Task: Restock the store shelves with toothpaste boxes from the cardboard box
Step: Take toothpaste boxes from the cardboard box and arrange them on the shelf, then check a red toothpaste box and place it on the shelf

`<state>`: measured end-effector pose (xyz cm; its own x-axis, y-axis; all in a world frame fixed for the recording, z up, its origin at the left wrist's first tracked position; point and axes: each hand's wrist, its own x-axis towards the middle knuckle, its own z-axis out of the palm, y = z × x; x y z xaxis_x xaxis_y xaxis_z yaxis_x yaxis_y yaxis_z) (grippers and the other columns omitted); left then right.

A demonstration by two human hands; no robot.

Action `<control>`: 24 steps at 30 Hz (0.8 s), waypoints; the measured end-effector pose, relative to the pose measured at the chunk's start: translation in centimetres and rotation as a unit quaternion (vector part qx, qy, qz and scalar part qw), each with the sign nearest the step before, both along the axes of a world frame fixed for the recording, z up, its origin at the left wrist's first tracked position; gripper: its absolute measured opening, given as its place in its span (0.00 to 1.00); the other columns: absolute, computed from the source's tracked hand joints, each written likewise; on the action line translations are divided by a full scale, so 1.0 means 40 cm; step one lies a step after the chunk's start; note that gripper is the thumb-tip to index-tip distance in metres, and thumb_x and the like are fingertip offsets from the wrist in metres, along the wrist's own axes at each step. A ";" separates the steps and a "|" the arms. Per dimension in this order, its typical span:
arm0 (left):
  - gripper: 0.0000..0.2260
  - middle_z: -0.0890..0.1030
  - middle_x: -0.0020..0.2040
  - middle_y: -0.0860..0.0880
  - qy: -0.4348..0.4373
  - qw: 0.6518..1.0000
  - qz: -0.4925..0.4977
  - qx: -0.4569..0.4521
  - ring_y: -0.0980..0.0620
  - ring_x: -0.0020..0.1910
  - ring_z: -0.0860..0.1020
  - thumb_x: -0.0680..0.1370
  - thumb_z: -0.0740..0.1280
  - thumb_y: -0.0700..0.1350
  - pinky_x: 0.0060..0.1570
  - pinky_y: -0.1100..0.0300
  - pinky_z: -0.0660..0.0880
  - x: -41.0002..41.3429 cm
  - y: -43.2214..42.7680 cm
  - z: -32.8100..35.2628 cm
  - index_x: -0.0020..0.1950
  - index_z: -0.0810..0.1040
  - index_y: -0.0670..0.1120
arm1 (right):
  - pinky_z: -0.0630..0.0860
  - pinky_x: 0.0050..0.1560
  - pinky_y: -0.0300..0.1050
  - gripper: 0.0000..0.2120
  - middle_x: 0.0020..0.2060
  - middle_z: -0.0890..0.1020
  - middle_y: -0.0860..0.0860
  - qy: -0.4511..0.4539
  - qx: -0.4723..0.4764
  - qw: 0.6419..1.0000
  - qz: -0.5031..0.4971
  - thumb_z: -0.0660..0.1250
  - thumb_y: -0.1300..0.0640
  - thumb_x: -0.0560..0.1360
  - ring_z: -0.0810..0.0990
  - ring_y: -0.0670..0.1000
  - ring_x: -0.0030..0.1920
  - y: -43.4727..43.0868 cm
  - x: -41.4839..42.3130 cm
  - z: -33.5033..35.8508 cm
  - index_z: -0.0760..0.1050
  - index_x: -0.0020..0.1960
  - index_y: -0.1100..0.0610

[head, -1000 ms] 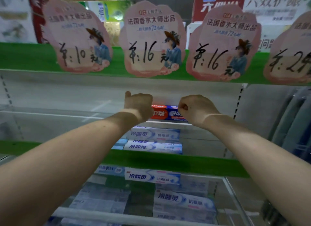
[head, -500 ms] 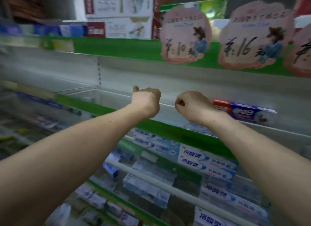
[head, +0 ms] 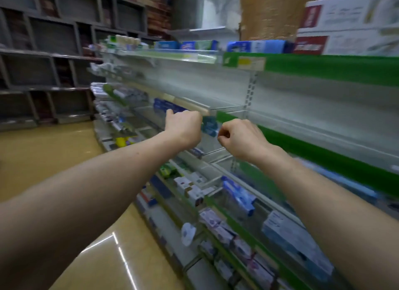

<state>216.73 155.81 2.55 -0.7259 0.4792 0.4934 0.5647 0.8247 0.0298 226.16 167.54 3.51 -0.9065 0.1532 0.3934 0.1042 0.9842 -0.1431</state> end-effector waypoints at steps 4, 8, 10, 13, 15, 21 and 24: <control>0.04 0.80 0.47 0.47 -0.053 0.996 0.052 0.038 0.42 0.52 0.78 0.74 0.64 0.42 0.61 0.48 0.63 -0.041 -0.197 -0.029 0.47 0.77 0.48 | 0.77 0.49 0.49 0.06 0.47 0.83 0.54 0.005 -0.055 0.998 0.044 0.64 0.56 0.75 0.80 0.58 0.50 -0.194 -0.087 -0.037 0.80 0.45 0.53; 0.05 0.81 0.50 0.46 -0.063 0.990 0.117 0.053 0.43 0.54 0.78 0.75 0.63 0.44 0.59 0.50 0.65 -0.072 -0.408 -0.065 0.48 0.77 0.49 | 0.78 0.49 0.50 0.06 0.44 0.83 0.52 -0.010 -0.094 0.990 0.101 0.65 0.55 0.76 0.80 0.55 0.48 -0.398 -0.170 -0.080 0.79 0.42 0.50; 0.05 0.81 0.50 0.47 -0.064 0.985 0.151 0.054 0.43 0.54 0.78 0.75 0.64 0.44 0.57 0.51 0.65 -0.089 -0.513 -0.077 0.48 0.77 0.49 | 0.78 0.50 0.52 0.06 0.45 0.83 0.52 -0.025 -0.106 0.986 0.128 0.65 0.55 0.76 0.80 0.55 0.48 -0.493 -0.205 -0.093 0.80 0.43 0.52; 0.05 0.81 0.50 0.47 -0.073 0.974 0.206 0.061 0.43 0.54 0.78 0.75 0.64 0.44 0.56 0.52 0.66 -0.105 -0.664 -0.094 0.48 0.77 0.49 | 0.77 0.50 0.50 0.07 0.46 0.83 0.53 -0.046 -0.107 0.978 0.172 0.65 0.55 0.76 0.80 0.55 0.49 -0.626 -0.254 -0.110 0.81 0.46 0.54; 0.04 0.80 0.48 0.47 -0.081 0.965 0.240 0.061 0.44 0.52 0.78 0.75 0.64 0.43 0.57 0.51 0.66 -0.110 -0.759 -0.113 0.48 0.77 0.48 | 0.76 0.50 0.49 0.07 0.46 0.83 0.53 -0.060 -0.104 0.972 0.203 0.64 0.56 0.77 0.80 0.55 0.50 -0.706 -0.279 -0.122 0.81 0.47 0.54; 0.02 0.80 0.46 0.48 -0.103 0.931 0.348 0.052 0.45 0.50 0.77 0.77 0.64 0.44 0.59 0.49 0.68 -0.126 -1.014 -0.191 0.47 0.76 0.50 | 0.78 0.50 0.48 0.07 0.45 0.83 0.52 -0.106 -0.082 0.944 0.300 0.64 0.56 0.77 0.80 0.54 0.49 -0.956 -0.364 -0.188 0.81 0.47 0.52; 0.04 0.80 0.49 0.47 -0.120 0.913 0.386 0.051 0.45 0.52 0.77 0.77 0.63 0.44 0.58 0.50 0.67 -0.145 -1.098 -0.215 0.49 0.77 0.49 | 0.77 0.45 0.45 0.08 0.44 0.82 0.51 -0.124 -0.077 0.927 0.345 0.63 0.56 0.78 0.80 0.52 0.46 -1.048 -0.410 -0.218 0.81 0.49 0.53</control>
